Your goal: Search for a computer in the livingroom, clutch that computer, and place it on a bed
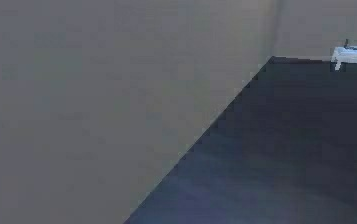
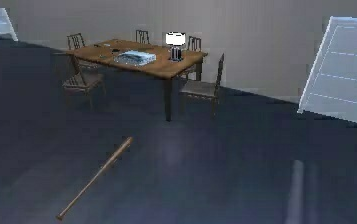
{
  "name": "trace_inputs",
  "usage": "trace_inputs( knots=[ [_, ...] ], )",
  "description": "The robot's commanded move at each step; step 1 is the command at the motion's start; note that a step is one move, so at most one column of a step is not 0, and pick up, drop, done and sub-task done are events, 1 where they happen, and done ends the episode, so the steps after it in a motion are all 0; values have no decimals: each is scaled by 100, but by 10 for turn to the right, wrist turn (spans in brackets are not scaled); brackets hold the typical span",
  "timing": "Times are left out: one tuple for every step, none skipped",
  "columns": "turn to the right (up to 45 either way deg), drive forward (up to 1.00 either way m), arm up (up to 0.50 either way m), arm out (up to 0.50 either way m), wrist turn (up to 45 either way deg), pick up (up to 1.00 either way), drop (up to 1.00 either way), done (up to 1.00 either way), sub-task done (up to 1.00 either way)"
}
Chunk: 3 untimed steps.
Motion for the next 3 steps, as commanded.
trace_inputs(
  knots=[
    [-450, 0, 0, 0, 0, 0, 0, 0, 0],
    [-390, 0, 0, 0, 0, 0, 0, 0, 0],
    [0, 65, 0, 0, 0, 0, 0, 0, 0]
  ],
)
